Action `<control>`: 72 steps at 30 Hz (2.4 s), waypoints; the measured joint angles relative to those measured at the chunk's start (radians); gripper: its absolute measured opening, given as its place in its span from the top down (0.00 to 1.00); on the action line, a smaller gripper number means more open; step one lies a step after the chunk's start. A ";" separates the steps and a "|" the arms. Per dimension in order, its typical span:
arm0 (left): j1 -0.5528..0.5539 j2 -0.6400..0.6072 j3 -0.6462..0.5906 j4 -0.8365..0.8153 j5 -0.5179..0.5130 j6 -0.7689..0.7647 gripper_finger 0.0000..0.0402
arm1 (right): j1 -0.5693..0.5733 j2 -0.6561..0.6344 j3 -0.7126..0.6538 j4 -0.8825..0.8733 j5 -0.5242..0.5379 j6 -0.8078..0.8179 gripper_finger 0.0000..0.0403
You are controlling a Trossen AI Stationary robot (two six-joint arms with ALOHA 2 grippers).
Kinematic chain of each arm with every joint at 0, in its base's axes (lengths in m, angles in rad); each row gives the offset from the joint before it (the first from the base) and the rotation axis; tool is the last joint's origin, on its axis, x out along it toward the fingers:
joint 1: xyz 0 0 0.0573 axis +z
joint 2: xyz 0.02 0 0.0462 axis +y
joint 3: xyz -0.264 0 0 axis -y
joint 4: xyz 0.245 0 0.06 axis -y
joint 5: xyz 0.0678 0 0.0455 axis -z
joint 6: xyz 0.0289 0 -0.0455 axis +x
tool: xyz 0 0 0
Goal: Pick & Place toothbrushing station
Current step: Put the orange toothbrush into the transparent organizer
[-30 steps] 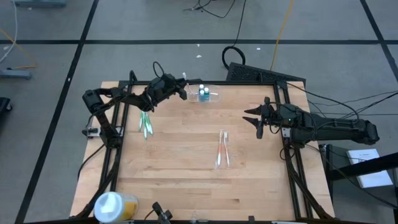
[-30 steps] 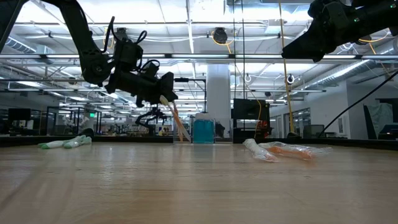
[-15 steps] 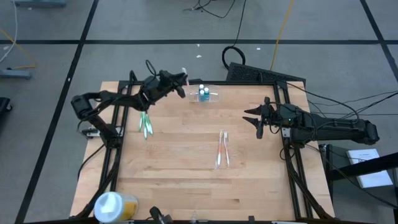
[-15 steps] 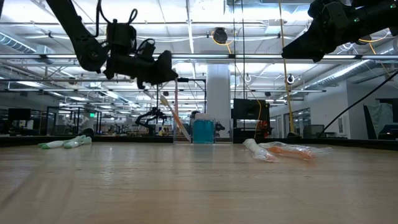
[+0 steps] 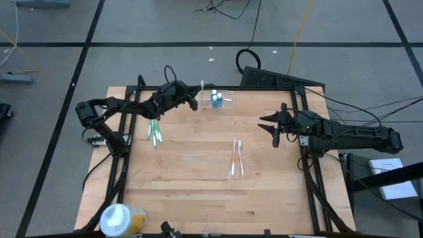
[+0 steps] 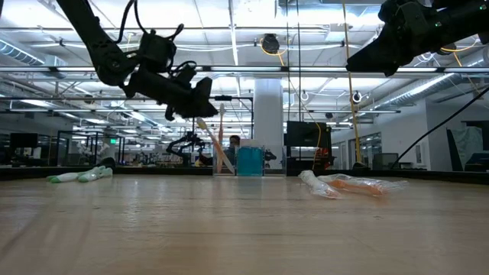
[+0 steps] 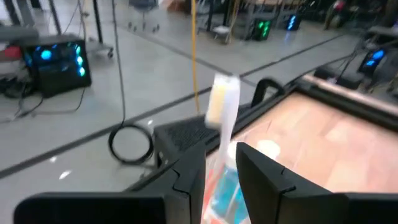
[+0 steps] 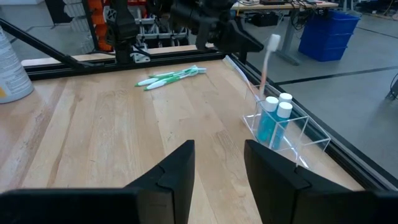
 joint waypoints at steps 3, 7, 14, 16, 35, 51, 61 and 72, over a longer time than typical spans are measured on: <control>0.000 0.000 0.000 -0.024 -0.029 0.000 0.76 | 0.000 0.000 0.000 0.003 0.000 0.000 0.68; 0.001 0.000 0.000 -0.019 -0.036 0.027 0.76 | 0.000 0.000 0.000 0.006 0.000 0.016 0.68; -0.004 -0.063 0.000 -0.009 -0.028 0.071 0.76 | 0.000 0.000 0.000 0.005 0.000 0.023 0.68; -0.015 -0.097 -0.001 -0.005 -0.028 0.068 0.76 | 0.000 0.000 0.000 0.005 0.000 0.023 0.68; -0.169 -0.224 0.000 -0.021 -0.027 0.177 0.76 | 0.196 0.641 0.209 -0.010 0.142 0.212 0.68; -0.167 -0.224 0.000 -0.119 -0.028 0.175 0.76 | 0.198 1.065 0.322 -0.129 0.027 0.579 0.50; -0.168 -0.224 0.000 -0.129 -0.028 0.157 0.76 | 0.182 1.110 0.325 -0.213 0.156 0.422 0.55; -0.167 -0.224 0.000 -0.136 -0.028 0.155 0.76 | 0.179 0.948 0.315 -0.327 0.153 0.377 0.56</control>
